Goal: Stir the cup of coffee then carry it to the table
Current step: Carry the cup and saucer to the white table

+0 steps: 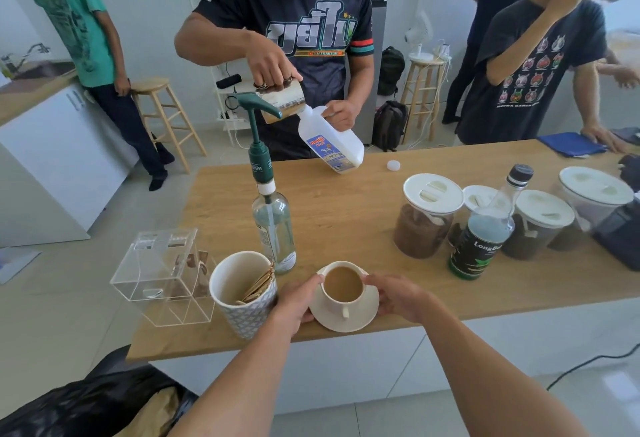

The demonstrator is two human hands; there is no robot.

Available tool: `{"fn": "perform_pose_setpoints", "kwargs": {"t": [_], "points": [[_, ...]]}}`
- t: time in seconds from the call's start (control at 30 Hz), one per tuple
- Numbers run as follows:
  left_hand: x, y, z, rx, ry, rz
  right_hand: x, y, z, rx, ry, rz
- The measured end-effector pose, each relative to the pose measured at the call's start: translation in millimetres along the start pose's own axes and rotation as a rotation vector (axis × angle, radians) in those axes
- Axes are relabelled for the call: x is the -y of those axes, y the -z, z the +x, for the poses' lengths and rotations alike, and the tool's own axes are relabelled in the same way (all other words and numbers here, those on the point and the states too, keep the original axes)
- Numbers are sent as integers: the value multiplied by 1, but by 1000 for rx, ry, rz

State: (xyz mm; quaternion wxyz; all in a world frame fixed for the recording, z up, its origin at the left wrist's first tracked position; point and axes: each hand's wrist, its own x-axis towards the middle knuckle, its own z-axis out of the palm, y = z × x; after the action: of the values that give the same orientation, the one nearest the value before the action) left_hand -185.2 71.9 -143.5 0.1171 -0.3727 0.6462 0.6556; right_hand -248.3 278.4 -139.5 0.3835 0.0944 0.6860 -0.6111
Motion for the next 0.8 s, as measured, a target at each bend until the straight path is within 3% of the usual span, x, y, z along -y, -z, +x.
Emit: {"fn": "perform_pose_setpoints", "kwargs": {"t": [0.33, 0.8], "points": [[-1, -15, -6, 162, 1, 54, -13, 28, -28, 37, -12, 70], [10, -107, -34, 426, -20, 137, -58, 117, -99, -104, -66, 185]]}}
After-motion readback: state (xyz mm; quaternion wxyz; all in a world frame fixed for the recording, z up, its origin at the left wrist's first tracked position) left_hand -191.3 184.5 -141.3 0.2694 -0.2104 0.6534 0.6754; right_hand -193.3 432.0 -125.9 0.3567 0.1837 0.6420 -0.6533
